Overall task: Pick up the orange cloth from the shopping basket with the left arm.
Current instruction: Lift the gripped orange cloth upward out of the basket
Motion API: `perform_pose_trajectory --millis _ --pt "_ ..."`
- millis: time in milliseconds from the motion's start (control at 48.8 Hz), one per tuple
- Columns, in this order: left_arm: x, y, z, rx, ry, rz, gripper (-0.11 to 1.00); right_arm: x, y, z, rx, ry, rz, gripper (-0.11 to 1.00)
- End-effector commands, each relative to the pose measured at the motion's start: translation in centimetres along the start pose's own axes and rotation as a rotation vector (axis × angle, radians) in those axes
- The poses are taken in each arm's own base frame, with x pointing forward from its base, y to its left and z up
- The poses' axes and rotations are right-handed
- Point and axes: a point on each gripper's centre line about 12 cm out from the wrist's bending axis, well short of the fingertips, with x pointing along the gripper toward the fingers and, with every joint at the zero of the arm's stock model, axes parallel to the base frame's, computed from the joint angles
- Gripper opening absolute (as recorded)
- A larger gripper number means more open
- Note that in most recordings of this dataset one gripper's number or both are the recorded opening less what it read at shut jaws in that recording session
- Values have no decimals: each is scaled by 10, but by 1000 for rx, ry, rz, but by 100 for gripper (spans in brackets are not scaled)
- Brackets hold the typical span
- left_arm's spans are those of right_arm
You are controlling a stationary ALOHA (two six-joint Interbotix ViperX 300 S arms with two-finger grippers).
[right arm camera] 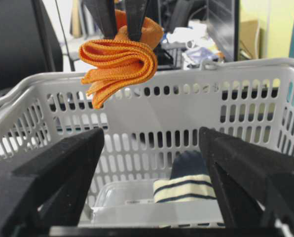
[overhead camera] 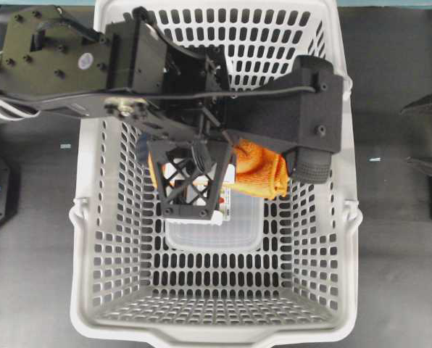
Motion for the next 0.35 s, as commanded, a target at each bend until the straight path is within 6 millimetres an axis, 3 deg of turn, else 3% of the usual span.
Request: perform_pose_trajectory --millis 0,328 --pt "-5 1 -2 -9 -20 3 14 1 0 2 3 -5 -3 75" --pt "0 -2 -15 -1 -135 -2 15 0 0 2 3 -6 -3 75"
